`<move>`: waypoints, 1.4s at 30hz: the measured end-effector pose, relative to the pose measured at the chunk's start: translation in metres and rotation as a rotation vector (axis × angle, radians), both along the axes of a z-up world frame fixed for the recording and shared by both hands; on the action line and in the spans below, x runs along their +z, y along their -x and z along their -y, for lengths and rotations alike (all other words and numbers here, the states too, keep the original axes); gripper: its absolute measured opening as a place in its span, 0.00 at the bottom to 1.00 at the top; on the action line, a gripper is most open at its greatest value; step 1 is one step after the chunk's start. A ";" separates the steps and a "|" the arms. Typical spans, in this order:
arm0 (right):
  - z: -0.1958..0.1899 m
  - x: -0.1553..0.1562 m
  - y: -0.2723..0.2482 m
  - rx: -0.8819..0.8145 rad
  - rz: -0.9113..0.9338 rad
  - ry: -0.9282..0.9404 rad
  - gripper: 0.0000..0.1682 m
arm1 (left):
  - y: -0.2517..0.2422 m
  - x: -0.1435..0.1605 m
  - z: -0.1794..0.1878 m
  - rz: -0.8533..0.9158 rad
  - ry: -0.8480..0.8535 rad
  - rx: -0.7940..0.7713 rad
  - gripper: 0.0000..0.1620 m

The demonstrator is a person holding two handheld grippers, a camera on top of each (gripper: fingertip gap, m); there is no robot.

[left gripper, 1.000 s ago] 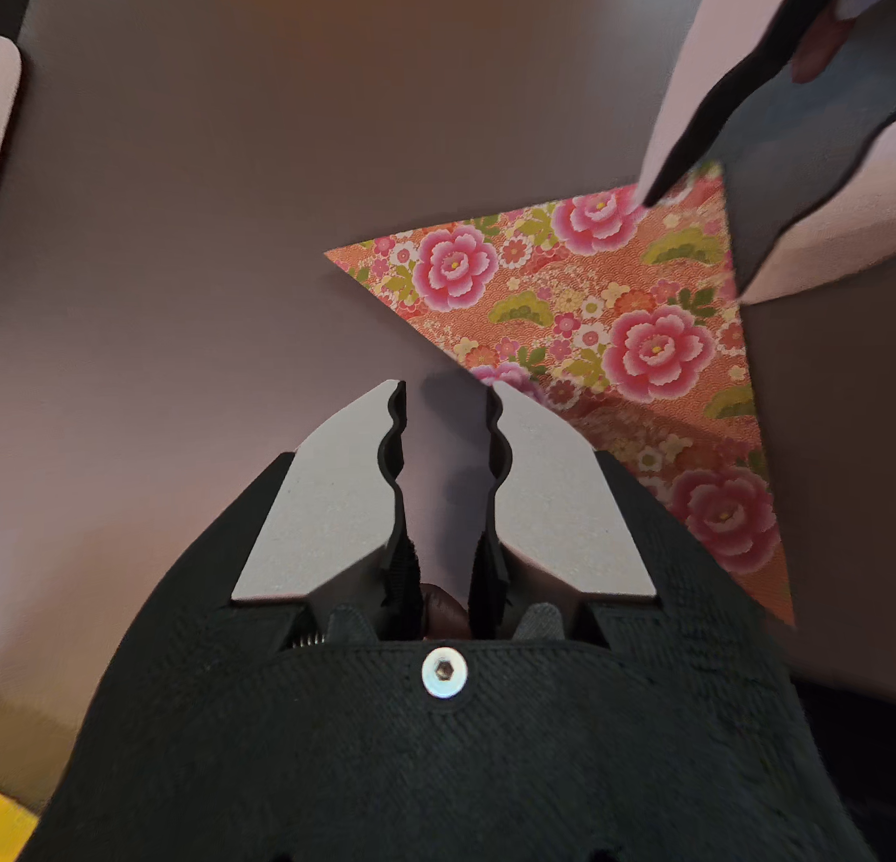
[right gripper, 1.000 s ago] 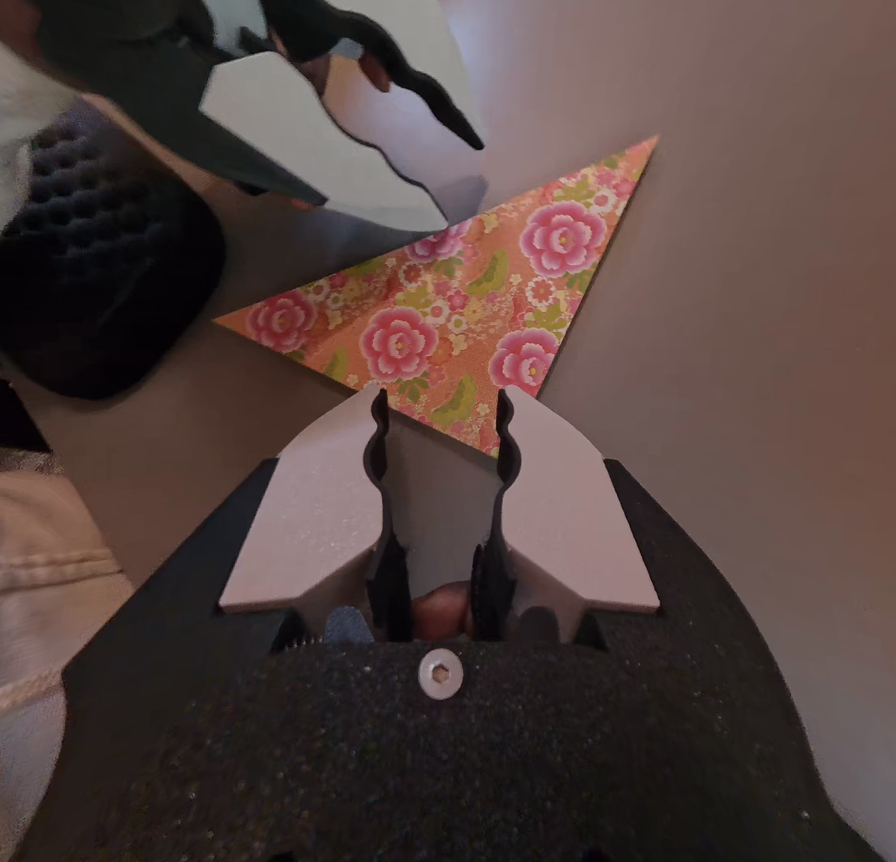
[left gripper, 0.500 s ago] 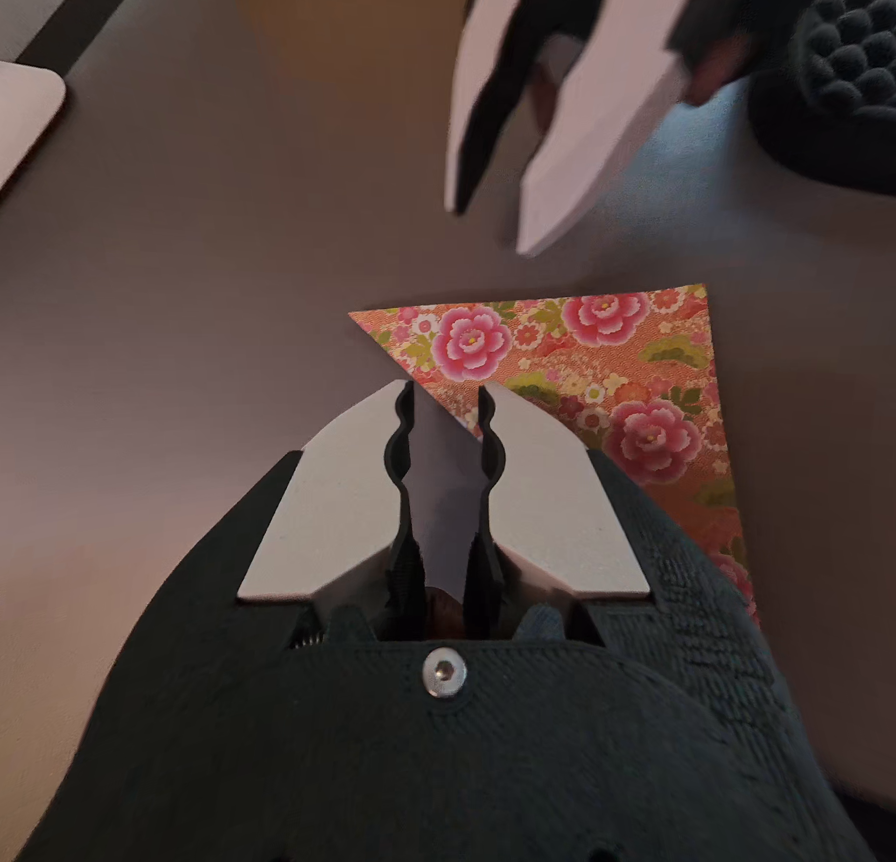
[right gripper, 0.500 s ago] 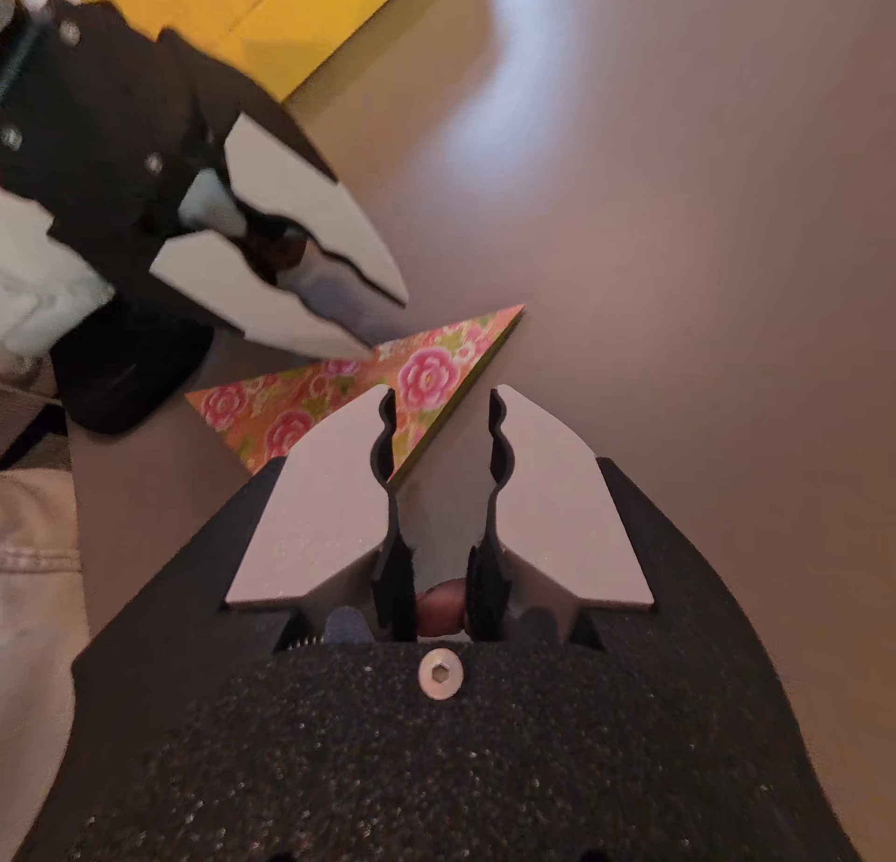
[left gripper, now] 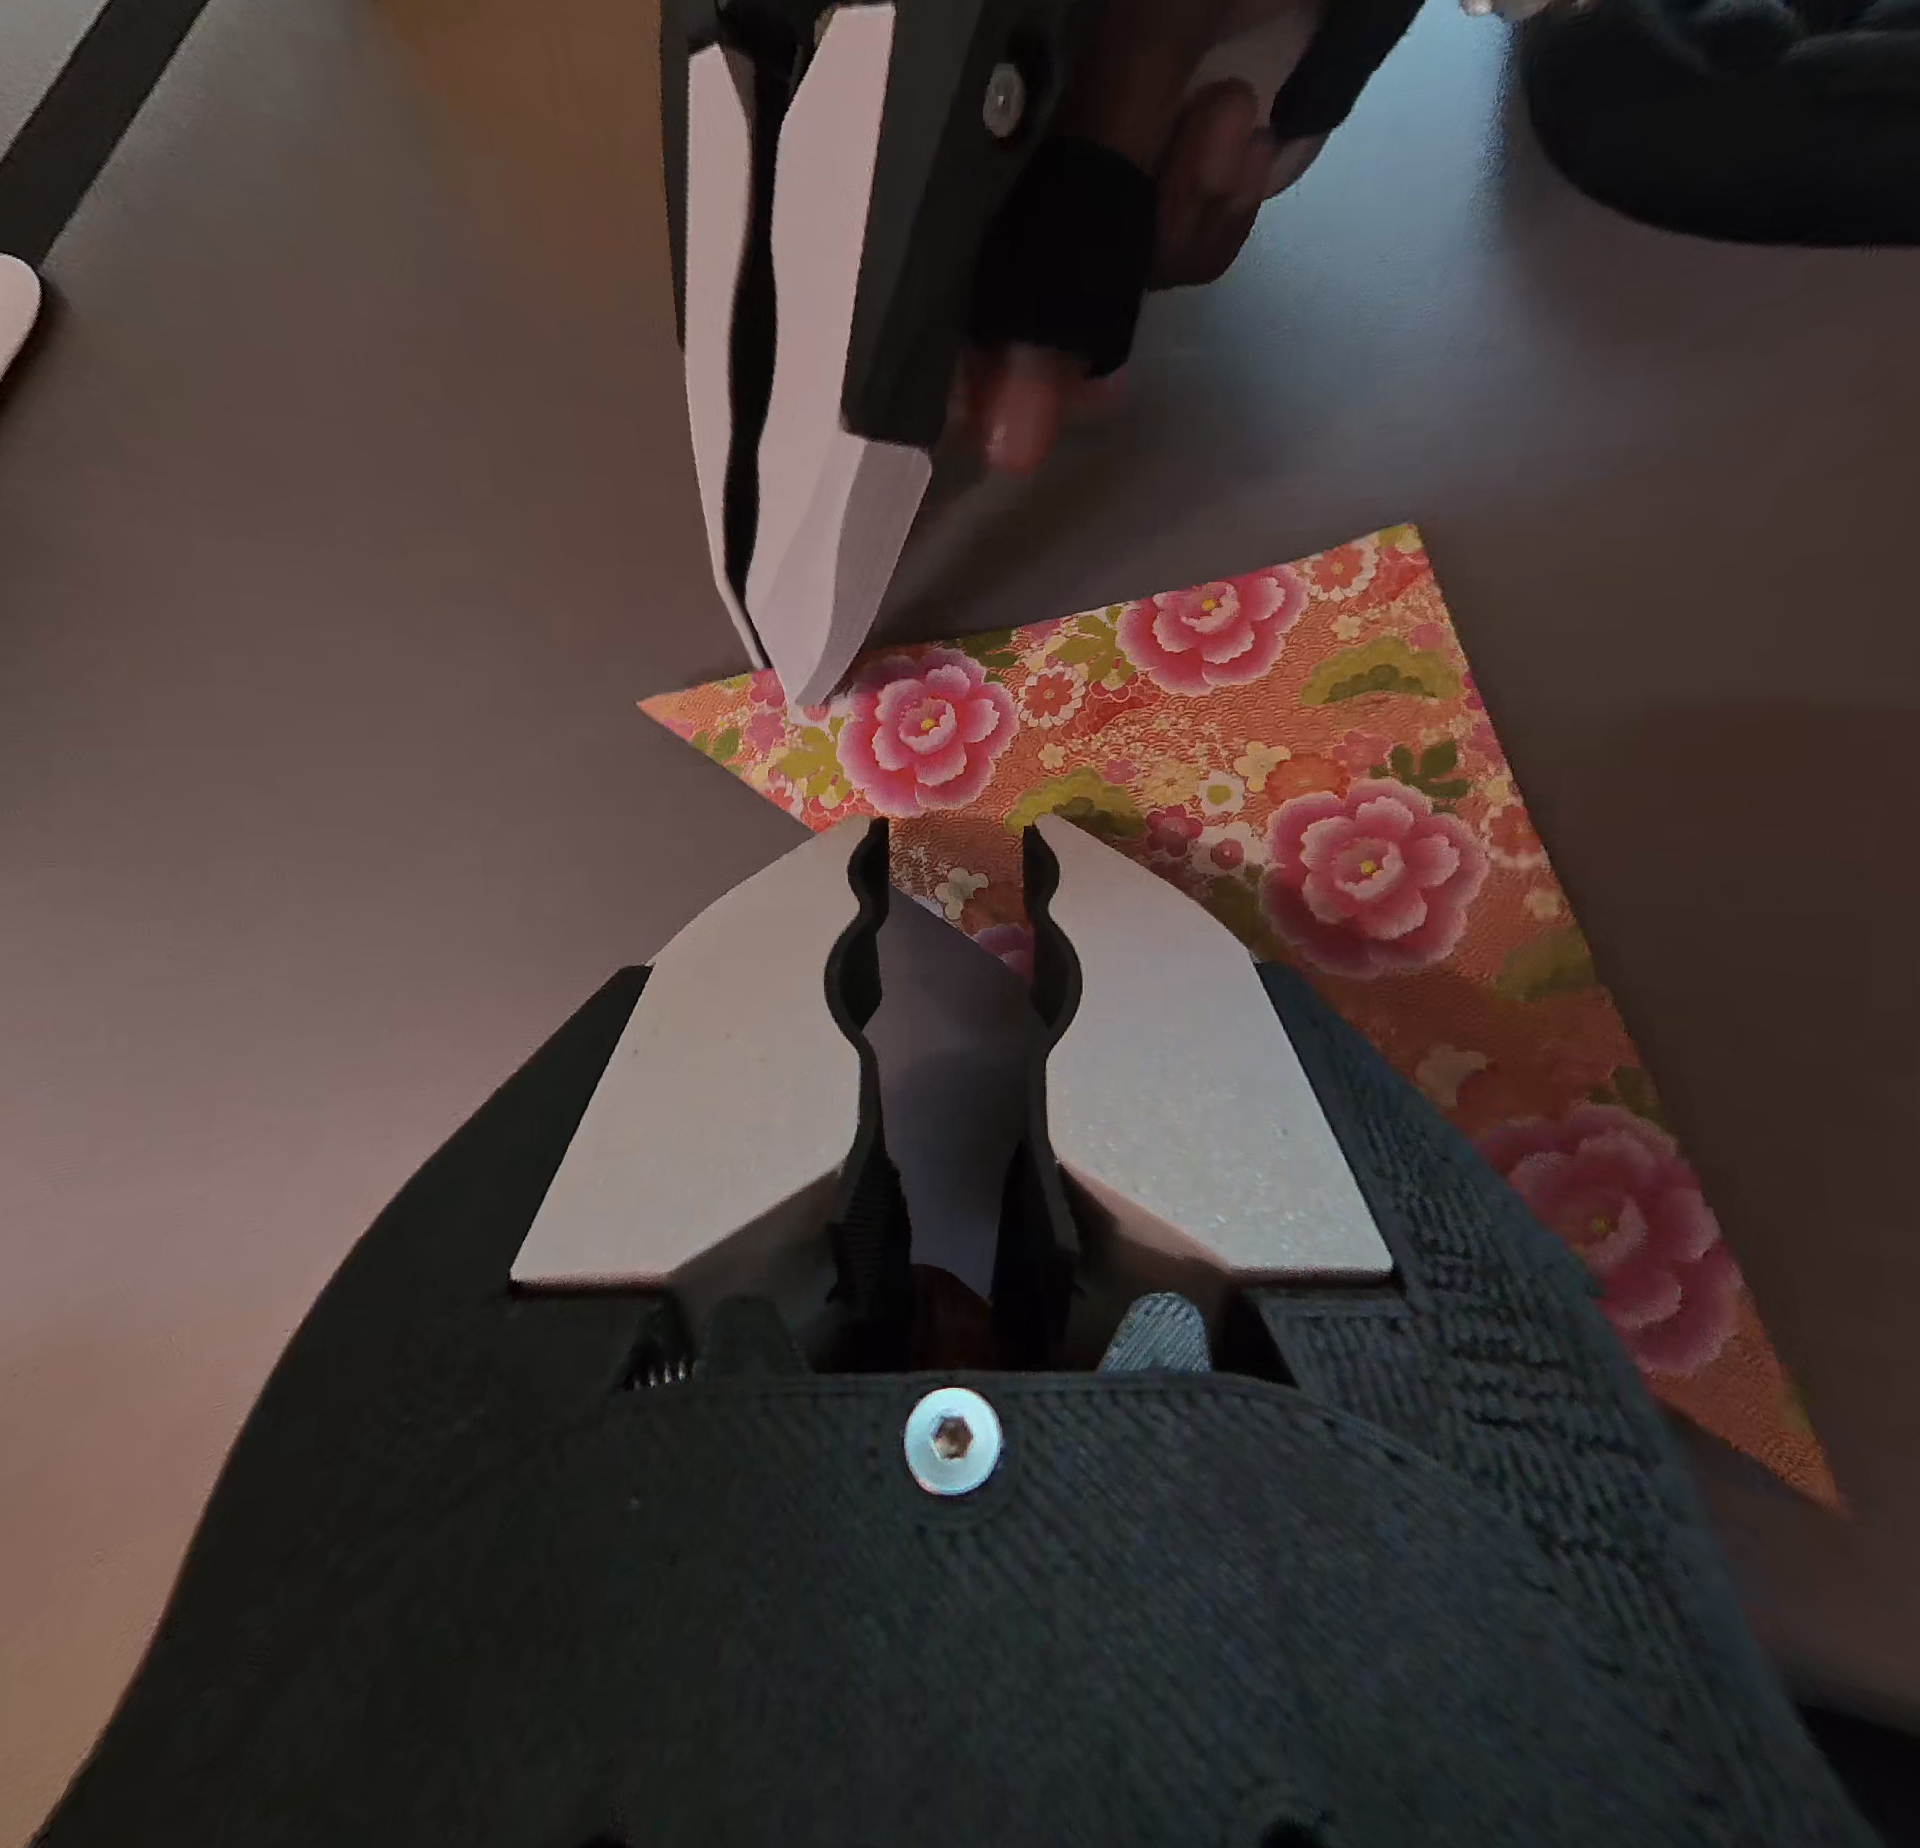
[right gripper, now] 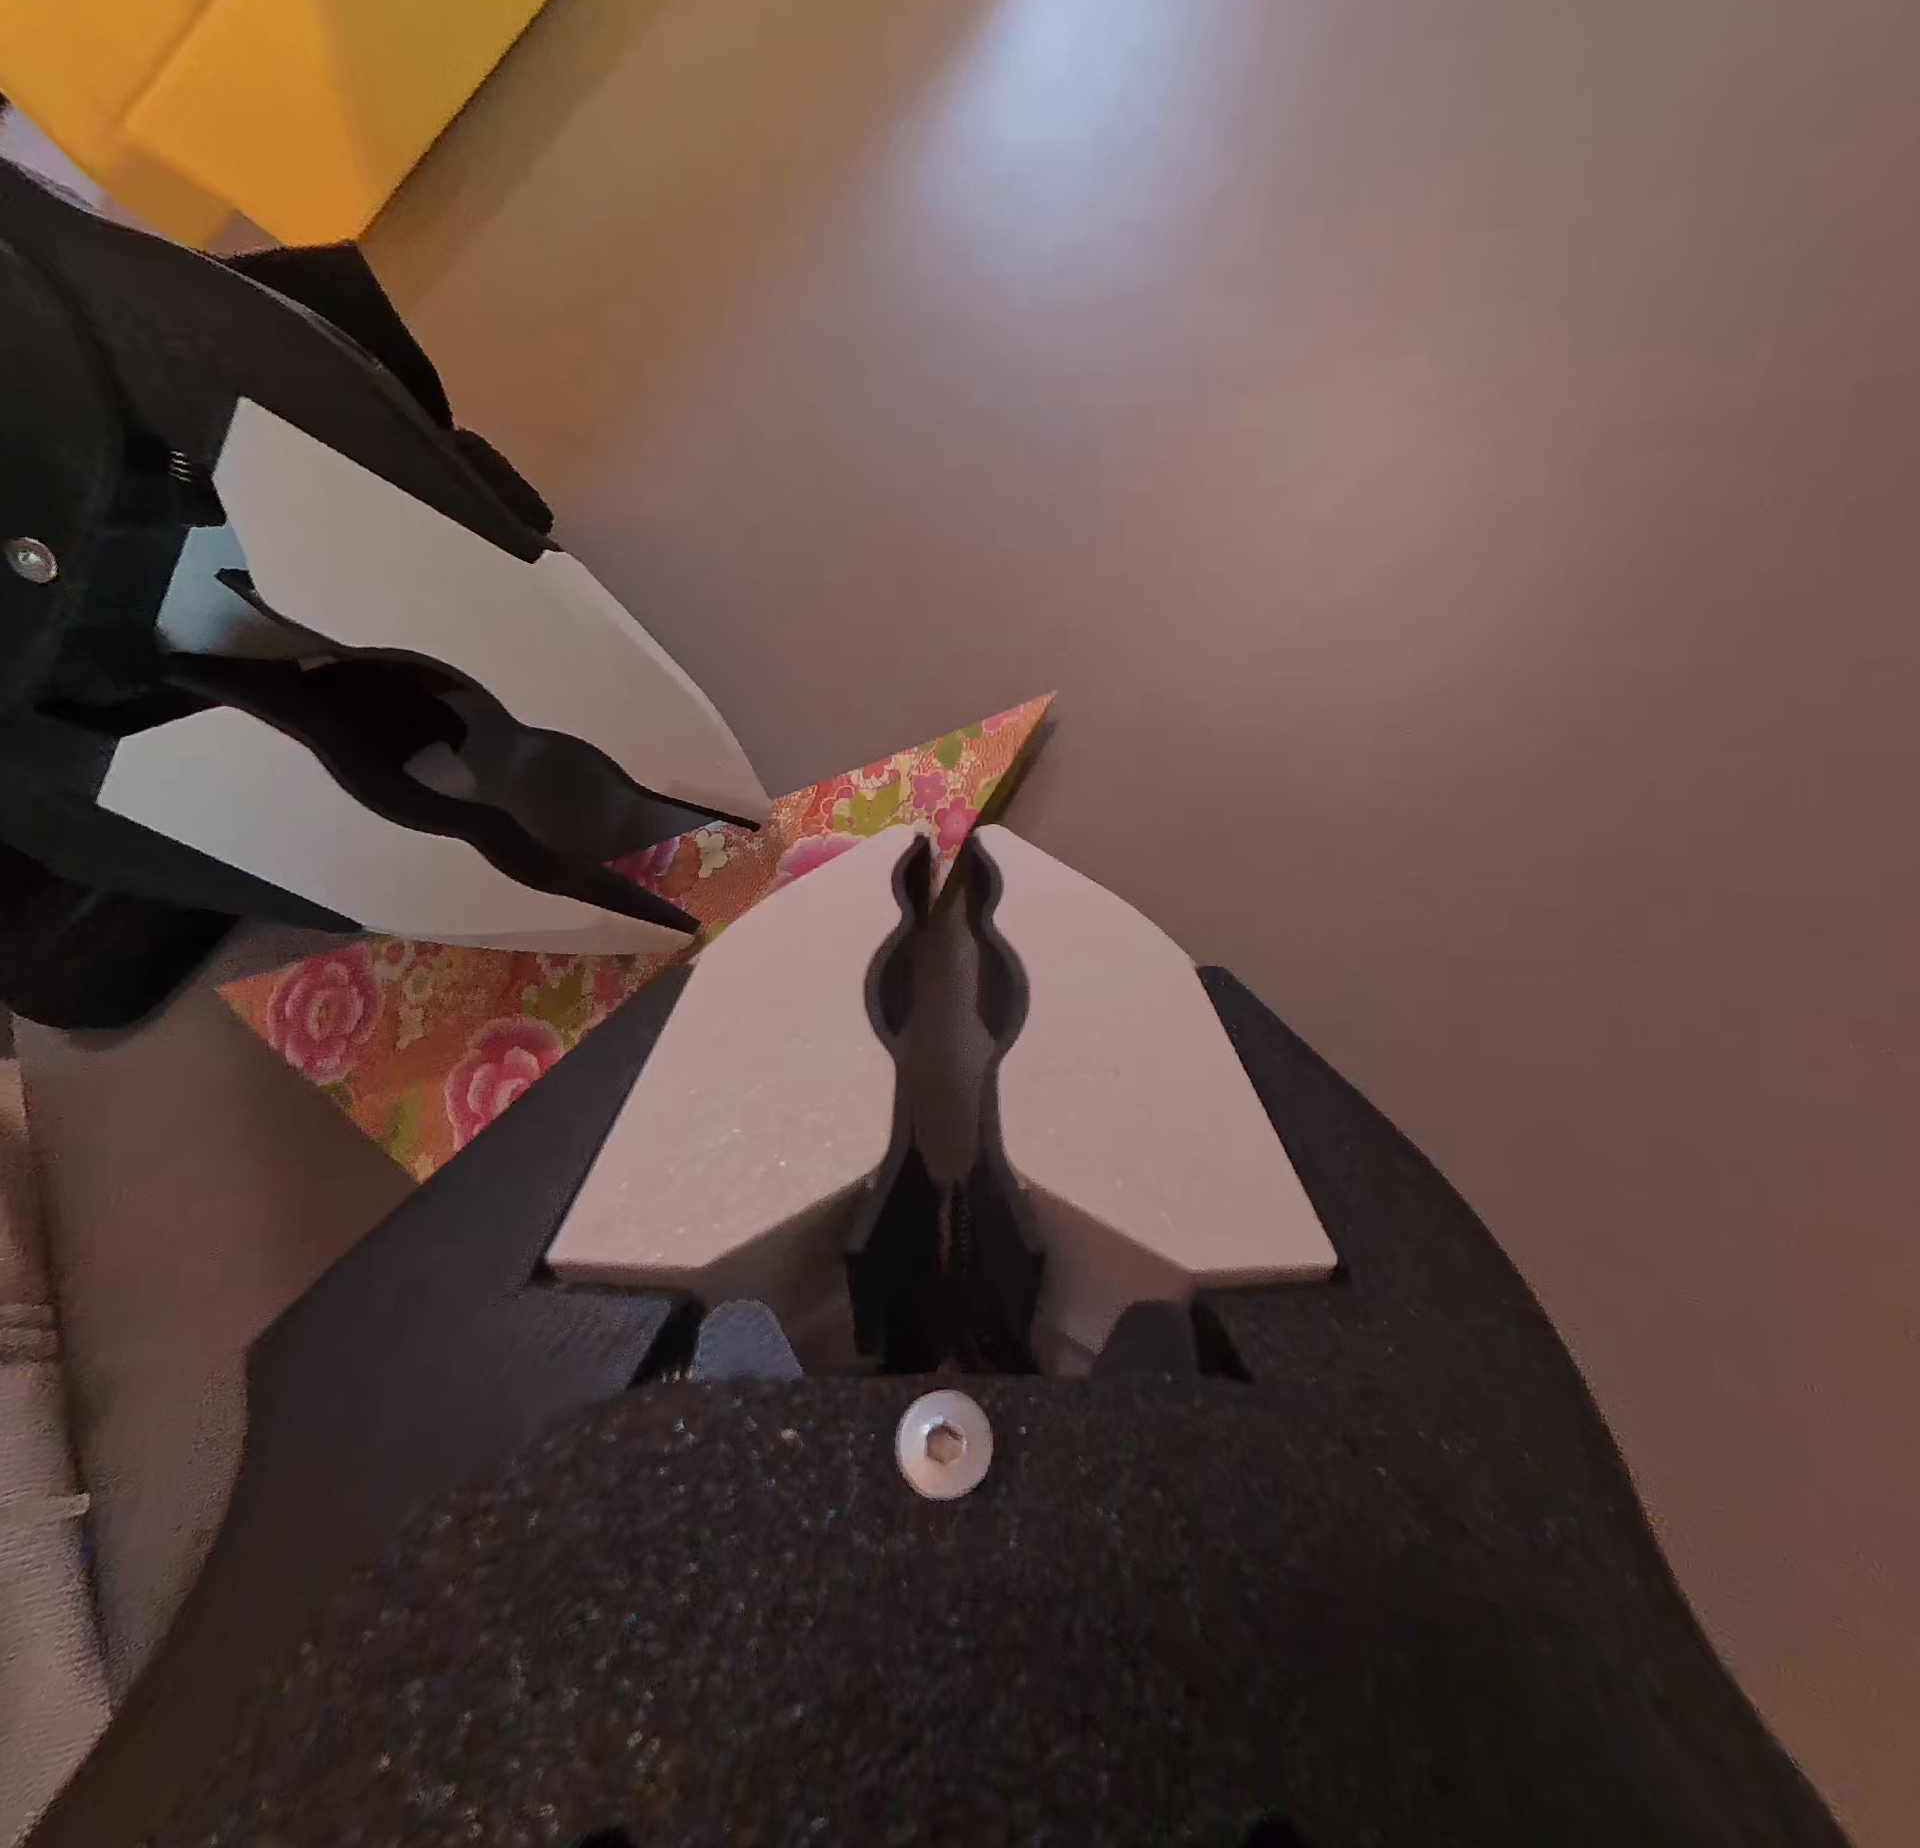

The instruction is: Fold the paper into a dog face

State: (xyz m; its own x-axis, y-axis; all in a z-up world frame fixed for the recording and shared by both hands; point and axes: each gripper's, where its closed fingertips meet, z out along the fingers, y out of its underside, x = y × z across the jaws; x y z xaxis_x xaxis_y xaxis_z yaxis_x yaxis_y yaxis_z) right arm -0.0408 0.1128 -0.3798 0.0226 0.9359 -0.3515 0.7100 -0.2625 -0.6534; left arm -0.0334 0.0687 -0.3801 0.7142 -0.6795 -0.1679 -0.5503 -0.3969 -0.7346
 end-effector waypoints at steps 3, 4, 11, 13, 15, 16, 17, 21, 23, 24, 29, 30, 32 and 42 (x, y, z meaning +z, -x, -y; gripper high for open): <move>0.002 0.006 0.001 -0.009 -0.068 0.017 0.01 | 0.005 0.001 -0.004 0.011 -0.003 0.033 0.19; 0.004 0.009 0.002 -0.005 -0.096 0.024 0.01 | 0.009 0.003 -0.007 0.028 -0.003 0.064 0.21; 0.019 0.043 -0.005 0.076 -0.321 -0.023 0.01 | 0.009 0.021 -0.016 0.392 0.137 0.116 0.21; 0.023 0.048 -0.009 0.093 -0.357 -0.021 0.01 | 0.001 0.022 -0.010 0.425 0.174 0.055 0.10; 0.023 0.049 -0.012 0.101 -0.373 -0.022 0.02 | -0.002 0.026 -0.008 0.440 0.159 0.032 0.03; 0.021 0.049 -0.013 0.095 -0.380 -0.023 0.07 | -0.002 0.027 -0.008 0.444 0.155 0.028 0.01; 0.018 0.049 -0.014 0.090 -0.382 -0.022 0.14 | -0.002 0.028 -0.008 0.451 0.152 0.021 0.00; 0.022 0.035 -0.010 0.189 -0.324 -0.014 0.26 | -0.005 0.031 -0.007 0.459 0.140 -0.018 0.00; 0.028 0.035 -0.005 0.265 -0.339 -0.050 0.10 | -0.005 0.027 -0.007 0.437 0.155 -0.017 0.00; 0.028 0.034 -0.004 0.285 -0.331 -0.070 0.06 | -0.003 0.025 -0.008 0.411 0.151 -0.001 0.01; 0.024 0.035 -0.011 0.259 -0.333 -0.184 0.02 | 0.014 0.011 0.004 0.179 0.129 0.089 0.22; 0.025 0.036 -0.012 0.258 -0.345 -0.218 0.02 | 0.012 0.007 0.006 0.145 0.129 0.083 0.24; 0.028 0.036 -0.016 0.263 -0.362 -0.318 0.02 | 0.008 -0.002 0.006 0.103 0.125 0.081 0.23; 0.044 0.029 -0.020 0.363 -0.337 -0.931 0.02 | 0.014 -0.003 -0.005 0.148 0.146 0.126 0.11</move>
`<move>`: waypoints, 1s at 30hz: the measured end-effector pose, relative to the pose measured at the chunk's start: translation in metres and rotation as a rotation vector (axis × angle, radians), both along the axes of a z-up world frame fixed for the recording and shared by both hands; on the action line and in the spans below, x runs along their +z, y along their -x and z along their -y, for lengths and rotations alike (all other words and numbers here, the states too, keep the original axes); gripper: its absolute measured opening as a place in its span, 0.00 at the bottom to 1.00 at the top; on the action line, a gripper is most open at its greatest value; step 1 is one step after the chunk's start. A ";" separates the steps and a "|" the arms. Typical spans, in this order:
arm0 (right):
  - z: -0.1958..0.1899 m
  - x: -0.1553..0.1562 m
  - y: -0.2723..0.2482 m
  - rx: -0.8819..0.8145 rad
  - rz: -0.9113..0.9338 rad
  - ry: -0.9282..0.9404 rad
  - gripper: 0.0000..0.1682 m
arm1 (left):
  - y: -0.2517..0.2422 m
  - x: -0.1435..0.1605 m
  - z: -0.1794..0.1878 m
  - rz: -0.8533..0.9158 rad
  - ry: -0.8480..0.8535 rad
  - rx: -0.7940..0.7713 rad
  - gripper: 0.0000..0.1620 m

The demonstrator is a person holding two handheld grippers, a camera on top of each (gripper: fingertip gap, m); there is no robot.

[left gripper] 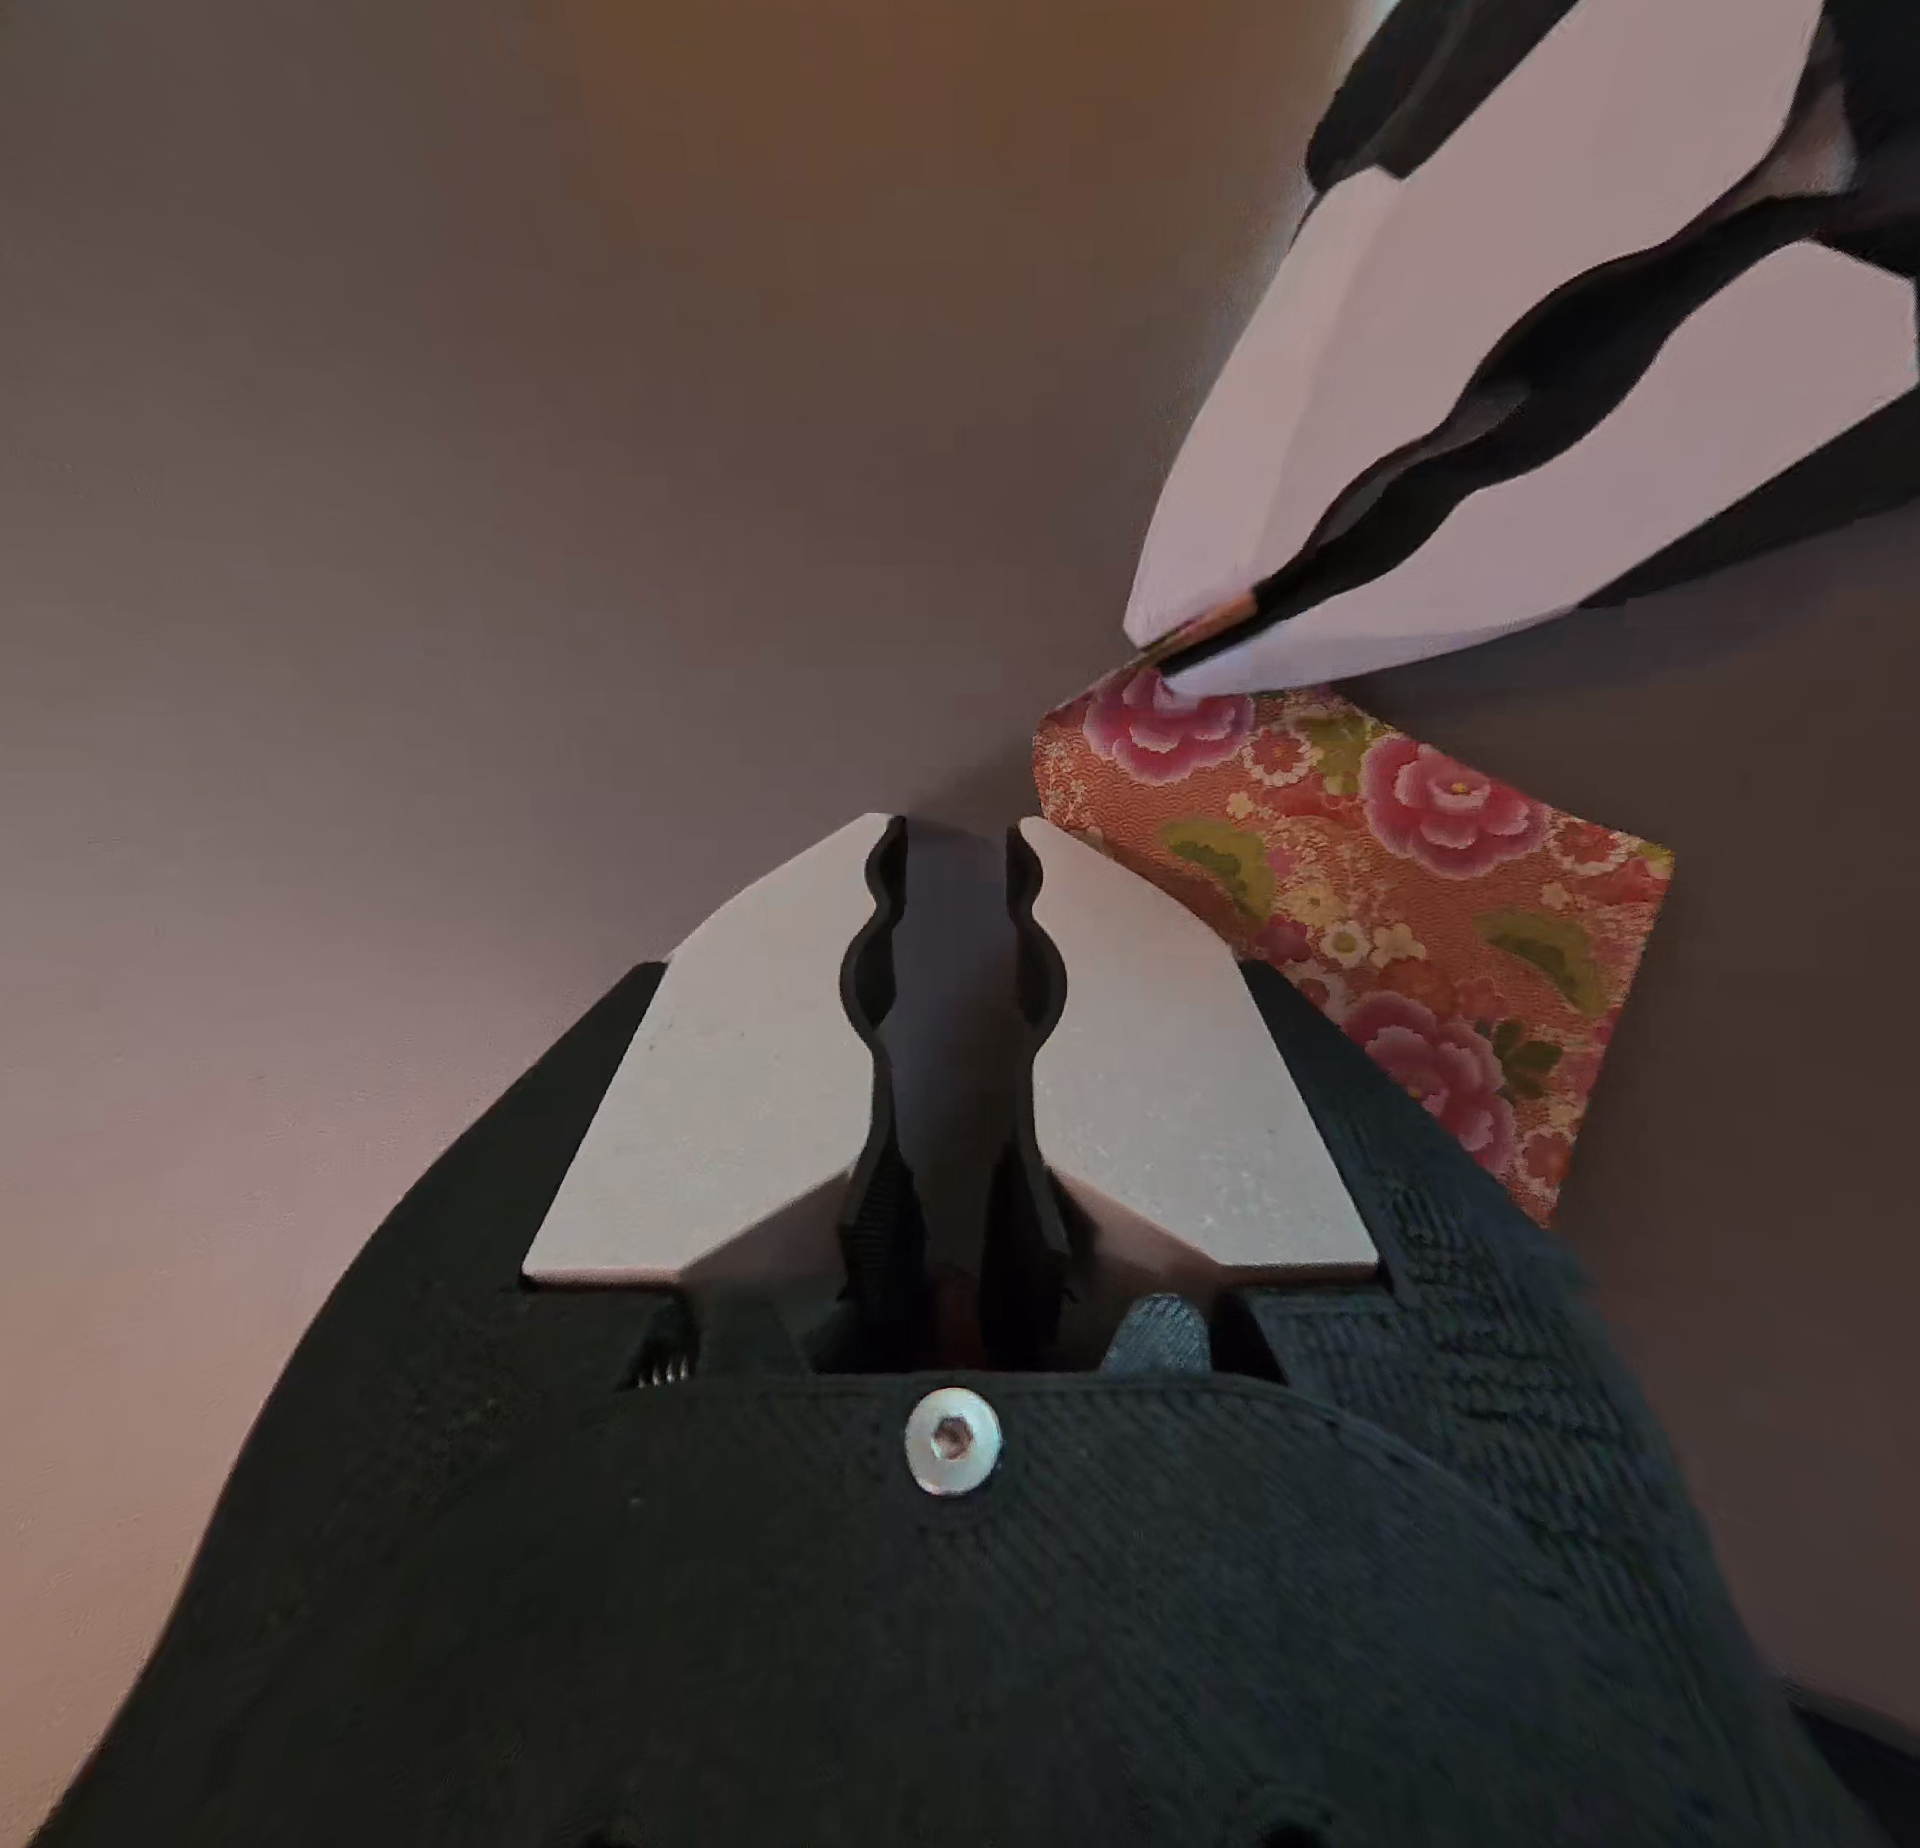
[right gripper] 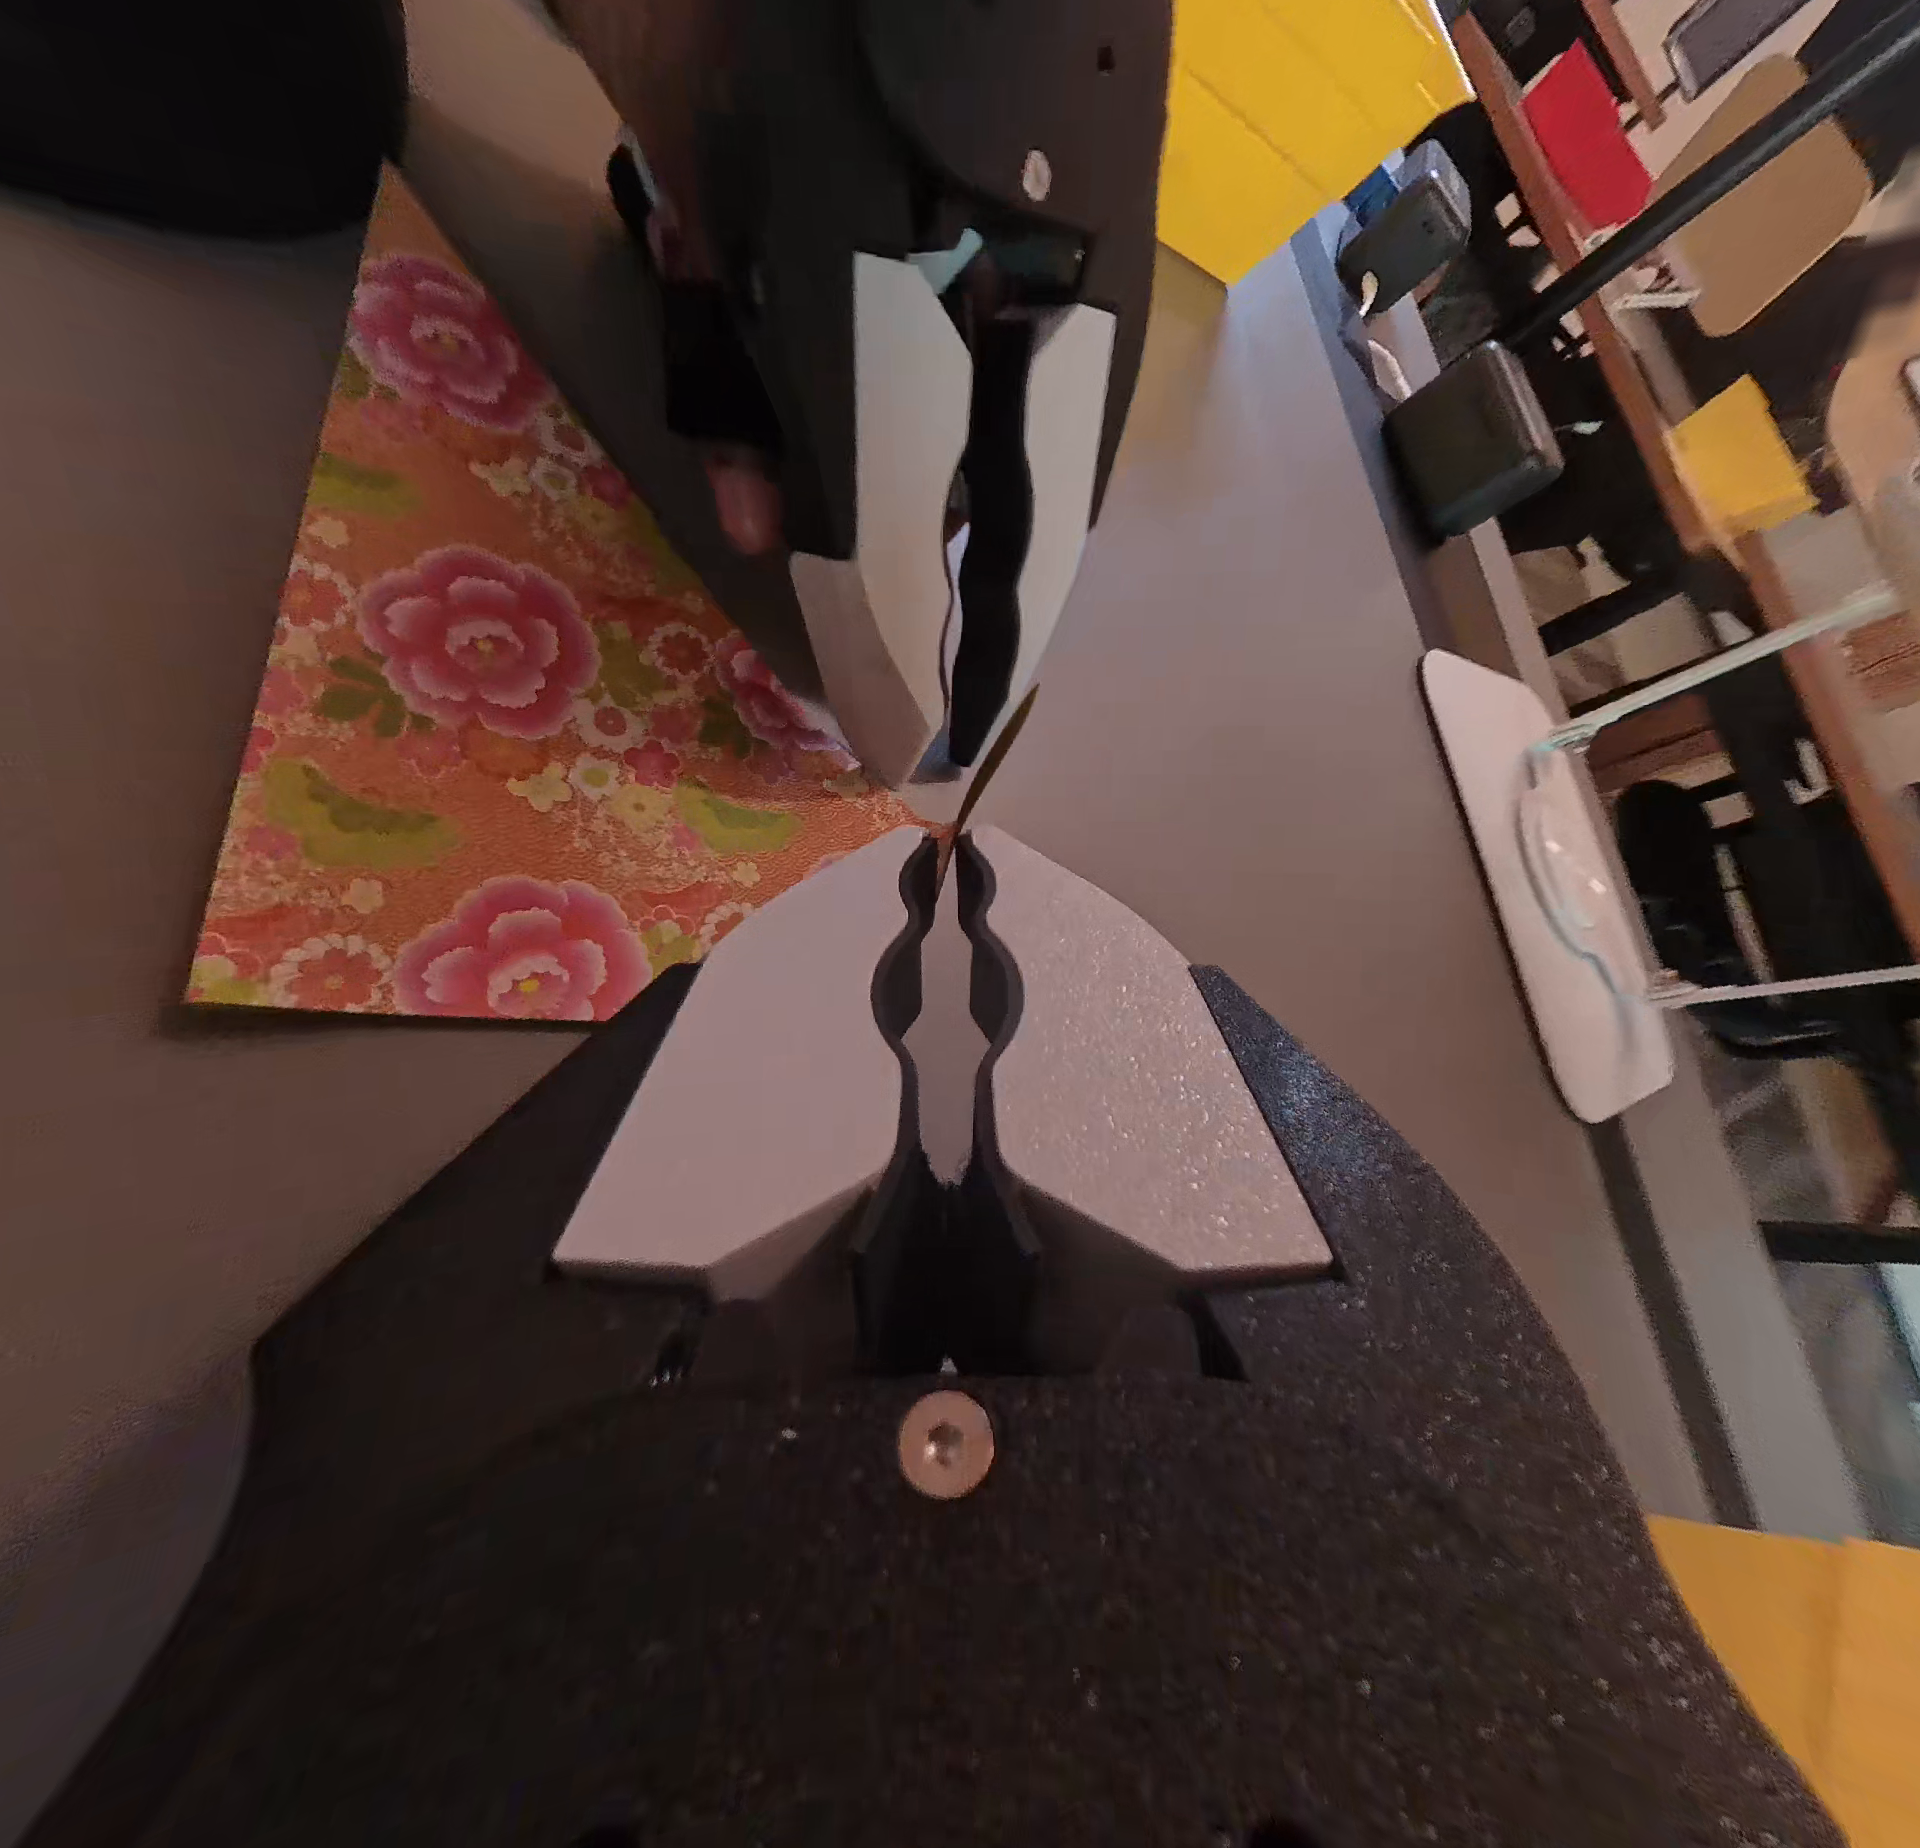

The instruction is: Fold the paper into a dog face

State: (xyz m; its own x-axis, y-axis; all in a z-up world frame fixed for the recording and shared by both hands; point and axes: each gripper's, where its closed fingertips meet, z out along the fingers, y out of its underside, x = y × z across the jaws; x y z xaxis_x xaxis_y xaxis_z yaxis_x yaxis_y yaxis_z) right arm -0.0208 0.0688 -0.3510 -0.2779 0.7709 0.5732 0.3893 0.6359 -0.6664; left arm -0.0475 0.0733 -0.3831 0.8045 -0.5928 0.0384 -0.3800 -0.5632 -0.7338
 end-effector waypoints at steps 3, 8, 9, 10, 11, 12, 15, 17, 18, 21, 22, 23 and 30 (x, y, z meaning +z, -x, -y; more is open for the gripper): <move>0.003 -0.003 0.001 -0.003 0.022 -0.116 0.02 | 0.000 0.000 0.001 0.006 0.003 -0.014 0.12; 0.002 -0.003 0.001 -0.019 0.020 -0.178 0.02 | 0.005 0.019 0.013 0.163 0.015 -0.071 0.14; 0.003 -0.003 0.001 -0.017 0.021 -0.182 0.02 | 0.005 0.017 0.017 0.165 0.036 -0.084 0.15; 0.004 -0.003 0.002 -0.017 0.024 -0.190 0.02 | 0.006 0.013 0.017 0.136 0.047 -0.083 0.15; 0.005 -0.003 0.002 -0.020 0.035 -0.202 0.02 | 0.007 0.007 0.017 0.097 0.055 -0.084 0.15; 0.005 -0.004 0.003 -0.026 0.048 -0.218 0.02 | 0.005 0.002 0.017 0.074 0.061 -0.090 0.16; 0.008 -0.006 0.004 -0.045 0.072 -0.256 0.02 | -0.001 0.001 0.016 0.072 0.061 -0.094 0.16; 0.012 -0.009 0.004 -0.052 0.089 -0.256 0.02 | 0.000 0.001 0.015 0.075 0.057 -0.082 0.15; 0.014 -0.011 0.003 -0.056 0.095 -0.255 0.02 | 0.001 0.001 0.014 0.071 0.055 -0.074 0.13; 0.018 -0.013 0.003 -0.067 0.097 -0.259 0.02 | 0.002 0.000 0.013 0.064 0.048 -0.067 0.12; 0.018 -0.013 0.003 -0.078 0.097 -0.258 0.02 | 0.002 0.000 0.013 0.064 0.048 -0.066 0.12; 0.018 -0.014 0.003 -0.085 0.100 -0.252 0.02 | 0.002 0.000 0.013 0.066 0.049 -0.064 0.11; 0.021 -0.017 0.003 -0.080 0.111 -0.266 0.02 | 0.005 0.001 0.011 0.098 0.068 -0.039 0.11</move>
